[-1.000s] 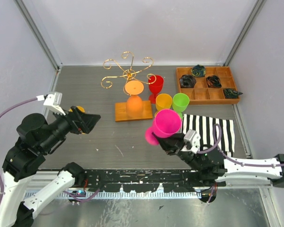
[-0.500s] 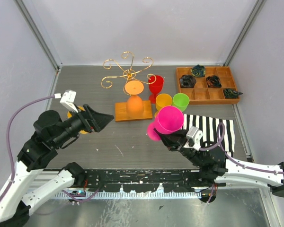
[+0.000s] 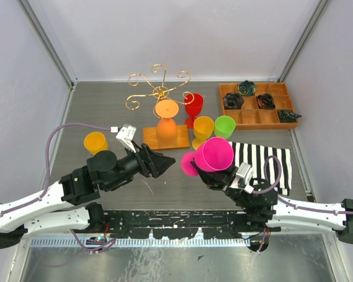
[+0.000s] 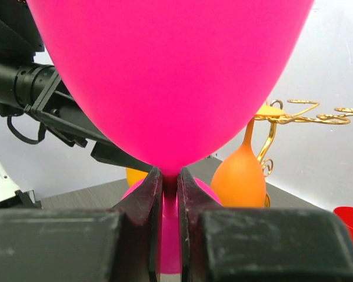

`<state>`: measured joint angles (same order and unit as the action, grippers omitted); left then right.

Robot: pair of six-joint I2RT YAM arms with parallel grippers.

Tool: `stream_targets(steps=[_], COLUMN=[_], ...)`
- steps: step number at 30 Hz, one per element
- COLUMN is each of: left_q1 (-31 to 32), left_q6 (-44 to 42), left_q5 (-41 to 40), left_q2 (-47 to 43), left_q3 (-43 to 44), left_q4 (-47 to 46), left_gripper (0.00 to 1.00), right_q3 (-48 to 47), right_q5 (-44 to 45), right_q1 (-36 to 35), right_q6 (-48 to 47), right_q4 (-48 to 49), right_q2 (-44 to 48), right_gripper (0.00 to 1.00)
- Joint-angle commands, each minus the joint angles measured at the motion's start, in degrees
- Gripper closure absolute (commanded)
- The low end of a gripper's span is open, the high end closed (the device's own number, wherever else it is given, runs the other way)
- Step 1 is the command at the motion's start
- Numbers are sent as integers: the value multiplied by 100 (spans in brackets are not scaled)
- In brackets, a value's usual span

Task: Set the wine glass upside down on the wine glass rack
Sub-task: Turn the wine glass upside down at the wine rack.

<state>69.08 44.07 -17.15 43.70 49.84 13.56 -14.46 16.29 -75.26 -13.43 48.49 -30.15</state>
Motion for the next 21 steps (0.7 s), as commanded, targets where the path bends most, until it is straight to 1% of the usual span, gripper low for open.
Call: stream_targets(steps=[1,6,13,21], left_q1=[75,103,150,199], left_q6=[296,301,369,434], left_q5=[-315,-96,-92,118], left_q2=[58,260,416,656], left_q3=[-37,113,116,199], left_q4=[-1063,-1209,-1146,-1244], left_gripper=[27,30,35,44], right_q3=[142,14,9,-110], right_q5=[-232,-301,-260,-329], right_q1=[3,3,3,3], right_q6=[-134,-235,-260,-195], right_q4=[1468,1553,2125,2244], right_q2=[-198,-453,-718,-941], right_gripper=[99,99,99,99])
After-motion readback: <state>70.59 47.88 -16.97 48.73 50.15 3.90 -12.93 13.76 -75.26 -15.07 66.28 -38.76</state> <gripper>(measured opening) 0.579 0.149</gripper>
